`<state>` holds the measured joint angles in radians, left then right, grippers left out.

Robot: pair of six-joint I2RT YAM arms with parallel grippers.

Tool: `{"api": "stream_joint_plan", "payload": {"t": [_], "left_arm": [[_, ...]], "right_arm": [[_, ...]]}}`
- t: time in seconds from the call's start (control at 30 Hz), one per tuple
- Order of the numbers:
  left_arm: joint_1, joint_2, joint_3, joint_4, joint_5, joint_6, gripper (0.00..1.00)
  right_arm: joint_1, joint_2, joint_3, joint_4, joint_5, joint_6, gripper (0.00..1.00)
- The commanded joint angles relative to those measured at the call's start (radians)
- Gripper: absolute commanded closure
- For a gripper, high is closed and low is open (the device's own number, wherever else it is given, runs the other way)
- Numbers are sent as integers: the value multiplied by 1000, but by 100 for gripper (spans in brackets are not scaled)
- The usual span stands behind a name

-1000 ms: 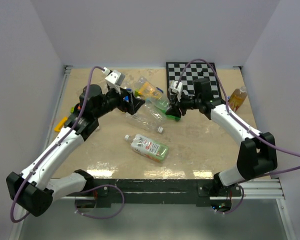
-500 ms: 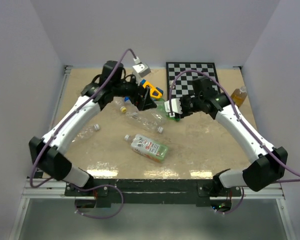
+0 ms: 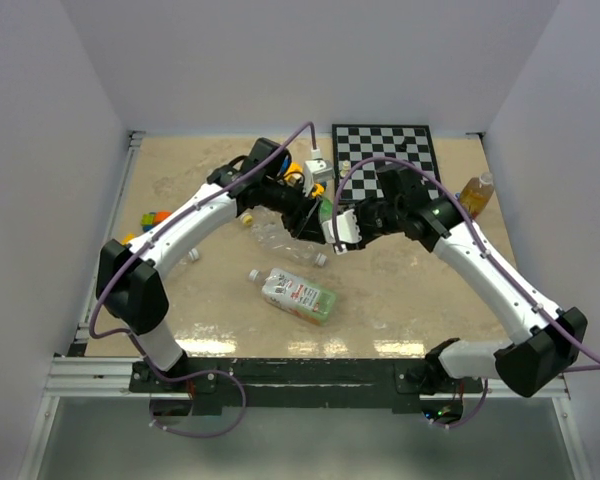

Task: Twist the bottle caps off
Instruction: Pick up the plastic bottle at the center of the board.

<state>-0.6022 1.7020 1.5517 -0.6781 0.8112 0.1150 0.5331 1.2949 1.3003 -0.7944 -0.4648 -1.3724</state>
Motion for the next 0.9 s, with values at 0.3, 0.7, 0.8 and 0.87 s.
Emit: {"api": "stream_joint_plan", "payload": {"t": [0.3, 0.7, 0.8, 0.87], "left_arm": [[-5, -142, -204, 130, -10, 97, 100], [-39, -574, -689, 640, -366, 227, 100], [-48, -591, -720, 661, -388, 239, 100], [-53, -599, -737, 661, -397, 230, 100]], "right_arm": [[-8, -63, -41, 171, -97, 258, 50], [-219, -177, -105, 406, -463, 928, 2], [-222, -128, -219, 626, -609, 1243, 2], [-220, -76, -217, 675, -577, 1320, 2]]}}
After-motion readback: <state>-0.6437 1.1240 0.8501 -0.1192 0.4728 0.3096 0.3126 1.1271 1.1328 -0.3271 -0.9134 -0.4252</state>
